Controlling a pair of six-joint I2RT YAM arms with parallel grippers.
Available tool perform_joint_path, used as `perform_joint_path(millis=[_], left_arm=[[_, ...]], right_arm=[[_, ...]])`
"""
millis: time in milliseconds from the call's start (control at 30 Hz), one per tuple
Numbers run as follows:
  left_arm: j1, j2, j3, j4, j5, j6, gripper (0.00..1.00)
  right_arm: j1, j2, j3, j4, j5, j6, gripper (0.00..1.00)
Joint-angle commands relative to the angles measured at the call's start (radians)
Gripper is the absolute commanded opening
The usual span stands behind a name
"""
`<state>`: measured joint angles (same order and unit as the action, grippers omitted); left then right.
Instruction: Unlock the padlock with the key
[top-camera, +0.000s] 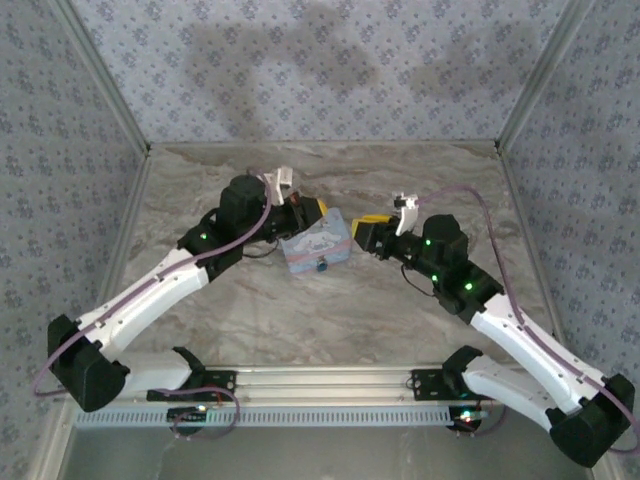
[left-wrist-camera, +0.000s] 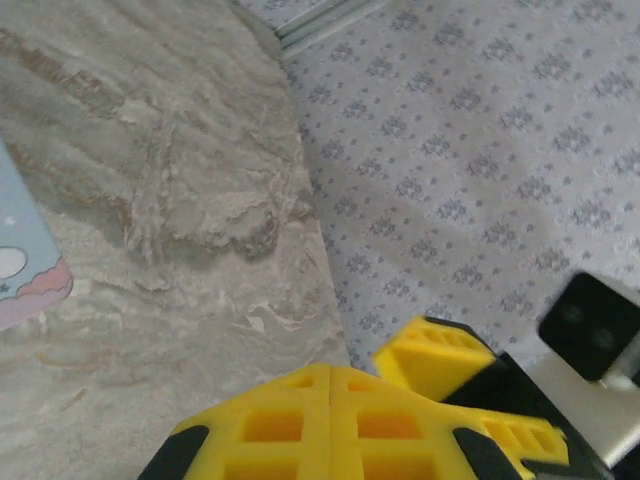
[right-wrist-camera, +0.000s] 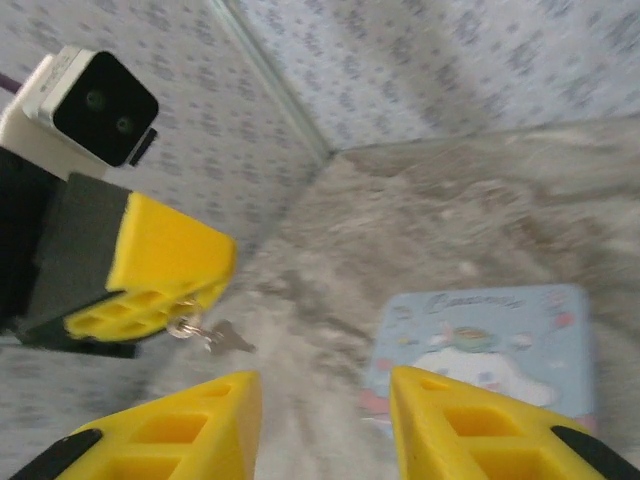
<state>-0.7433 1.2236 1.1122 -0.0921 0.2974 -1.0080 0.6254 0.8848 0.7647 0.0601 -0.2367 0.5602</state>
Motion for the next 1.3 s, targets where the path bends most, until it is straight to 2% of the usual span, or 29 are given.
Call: perform_joint_path(millis=[0, 167, 333, 800, 1133, 1267], left_arm=[[-0.032, -0.054, -0.041, 0.14, -0.062, 0.097, 0.0], [-0.06, -0.083, -0.084, 0.25, -0.072, 0.09, 0.0], [-0.089, -0.099, -0.1, 0.295, -0.106, 0.085, 0.0], [-0.117, -0.086, -0.1, 0.375, -0.099, 0.058, 0.0], [-0.124, -0.086, -0.104, 0.38, -0.108, 0.058, 0.0], [-0.125, -0.087, -0.11, 0.389, -0.112, 0.057, 0.0]], right_arm=[[-0.017, 0.004, -0.018, 0.218, -0.196, 0.221, 0.43], [-0.037, 0.03, -0.098, 0.483, -0.226, 0.401, 0.48], [-0.03, 0.079, -0.122, 0.636, -0.254, 0.494, 0.45], [-0.004, 0.117, -0.096, 0.648, -0.276, 0.485, 0.46], [0.01, 0.137, -0.076, 0.678, -0.291, 0.492, 0.35], [0.012, 0.144, -0.08, 0.697, -0.29, 0.506, 0.36]])
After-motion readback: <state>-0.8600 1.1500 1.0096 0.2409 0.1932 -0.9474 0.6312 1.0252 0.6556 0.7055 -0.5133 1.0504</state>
